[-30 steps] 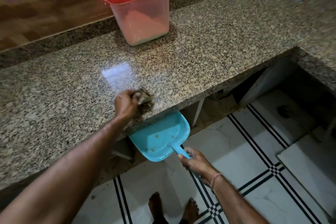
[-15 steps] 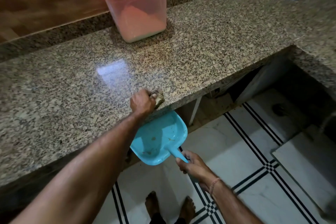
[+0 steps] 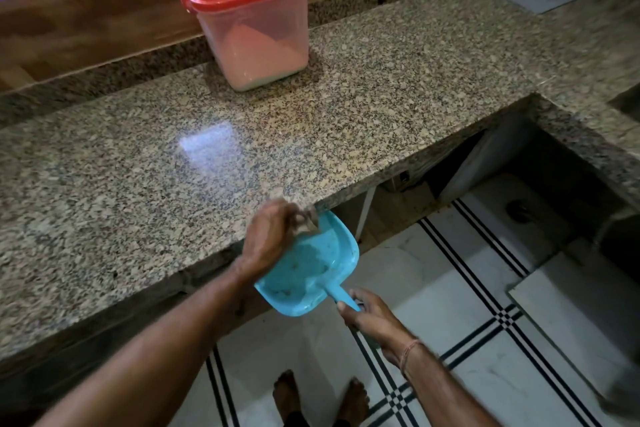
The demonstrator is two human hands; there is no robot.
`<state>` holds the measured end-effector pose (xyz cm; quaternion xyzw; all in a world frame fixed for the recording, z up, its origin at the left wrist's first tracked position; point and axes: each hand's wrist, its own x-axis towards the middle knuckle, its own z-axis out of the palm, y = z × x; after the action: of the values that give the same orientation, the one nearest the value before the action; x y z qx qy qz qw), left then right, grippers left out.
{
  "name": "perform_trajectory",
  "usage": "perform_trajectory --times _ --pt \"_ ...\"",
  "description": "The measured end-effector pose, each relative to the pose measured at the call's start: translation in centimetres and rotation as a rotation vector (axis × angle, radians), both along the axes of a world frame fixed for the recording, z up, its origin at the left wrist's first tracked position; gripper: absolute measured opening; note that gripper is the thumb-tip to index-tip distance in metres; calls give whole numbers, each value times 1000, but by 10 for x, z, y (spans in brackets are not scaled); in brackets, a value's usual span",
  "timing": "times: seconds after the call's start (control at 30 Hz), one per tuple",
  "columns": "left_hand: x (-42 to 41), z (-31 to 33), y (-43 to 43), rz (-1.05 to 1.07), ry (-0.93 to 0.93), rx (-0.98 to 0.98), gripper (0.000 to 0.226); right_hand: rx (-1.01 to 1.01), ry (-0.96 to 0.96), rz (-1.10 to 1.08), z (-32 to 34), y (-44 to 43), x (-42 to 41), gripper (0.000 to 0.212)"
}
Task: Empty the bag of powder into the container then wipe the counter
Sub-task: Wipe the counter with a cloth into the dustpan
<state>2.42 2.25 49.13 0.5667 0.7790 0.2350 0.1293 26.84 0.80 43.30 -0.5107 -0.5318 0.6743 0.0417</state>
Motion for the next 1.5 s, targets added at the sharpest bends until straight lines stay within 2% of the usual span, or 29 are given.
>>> perform_trajectory --times 0.1,0.2,0.3,0.37,0.47,0.57,0.63,0.7,0.77,0.93,1.13,1.3,1.5 --pt "-19 18 21 103 -8 81 21 1 -10 12 -2 -3 4 14" --pt "-7 -1 20 63 4 -46 21 9 -29 17 -6 -8 2 25" --pt "18 -29 -8 19 -68 -137 22 24 -38 29 -11 -12 5 26" --pt "19 -41 -34 130 -120 -106 26 42 -61 70 -14 -18 6 25" --pt "1 -49 -79 284 -112 -129 18 60 -93 165 -14 -33 2 18" --pt "-26 -57 -138 397 -113 -179 22 83 -103 277 -15 -57 -17 17" --pt "-43 -64 -184 551 -155 -152 16 106 -111 385 -16 -79 -40 23" --pt "-59 -71 -237 709 -176 -131 14 127 -106 484 -20 -106 -68 15" --pt "-72 -77 -293 839 -194 -134 16 148 -102 564 -26 -139 -98 11" --pt "-95 -90 -460 1239 -241 -110 24 139 -61 779 -43 -249 -169 20" --pt "-74 -106 -651 1615 -228 -114 22 181 -25 1039 -75 -387 -229 46" --pt "-42 -158 -739 1814 -282 -140 22 285 -73 1206 -142 -460 -250 65" --pt "-24 -272 -777 1959 -389 -199 19 478 -367 1617 -247 -537 -294 35"
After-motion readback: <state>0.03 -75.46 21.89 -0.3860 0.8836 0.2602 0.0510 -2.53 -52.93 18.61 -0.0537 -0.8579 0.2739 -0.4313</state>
